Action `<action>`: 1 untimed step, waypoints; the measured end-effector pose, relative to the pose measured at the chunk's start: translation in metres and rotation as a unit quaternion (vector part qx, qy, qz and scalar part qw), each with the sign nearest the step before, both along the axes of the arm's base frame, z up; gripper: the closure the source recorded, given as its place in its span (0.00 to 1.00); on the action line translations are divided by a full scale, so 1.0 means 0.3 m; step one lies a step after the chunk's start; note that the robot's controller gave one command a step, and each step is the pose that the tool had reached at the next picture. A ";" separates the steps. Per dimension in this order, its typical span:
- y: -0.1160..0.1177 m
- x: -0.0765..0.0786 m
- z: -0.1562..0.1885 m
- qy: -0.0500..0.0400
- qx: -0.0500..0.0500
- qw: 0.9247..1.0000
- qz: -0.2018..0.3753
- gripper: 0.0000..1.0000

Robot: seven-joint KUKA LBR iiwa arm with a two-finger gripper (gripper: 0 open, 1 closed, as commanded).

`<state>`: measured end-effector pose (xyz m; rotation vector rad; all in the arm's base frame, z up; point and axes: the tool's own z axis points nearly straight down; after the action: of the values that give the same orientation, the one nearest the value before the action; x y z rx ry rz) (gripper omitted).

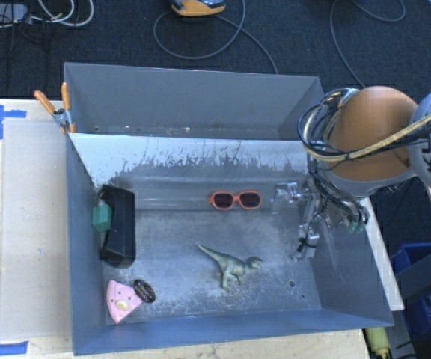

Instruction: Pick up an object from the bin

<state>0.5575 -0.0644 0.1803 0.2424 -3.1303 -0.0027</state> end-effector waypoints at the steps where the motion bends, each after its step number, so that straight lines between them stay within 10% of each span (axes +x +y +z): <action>1: 0.032 -0.075 -0.088 -0.001 -0.001 0.999 0.033 0.00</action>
Offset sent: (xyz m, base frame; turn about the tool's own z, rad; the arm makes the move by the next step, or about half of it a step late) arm -0.0037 0.0473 -0.0994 0.1157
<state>0.5351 -0.0549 0.1539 0.3453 -3.1230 -0.0007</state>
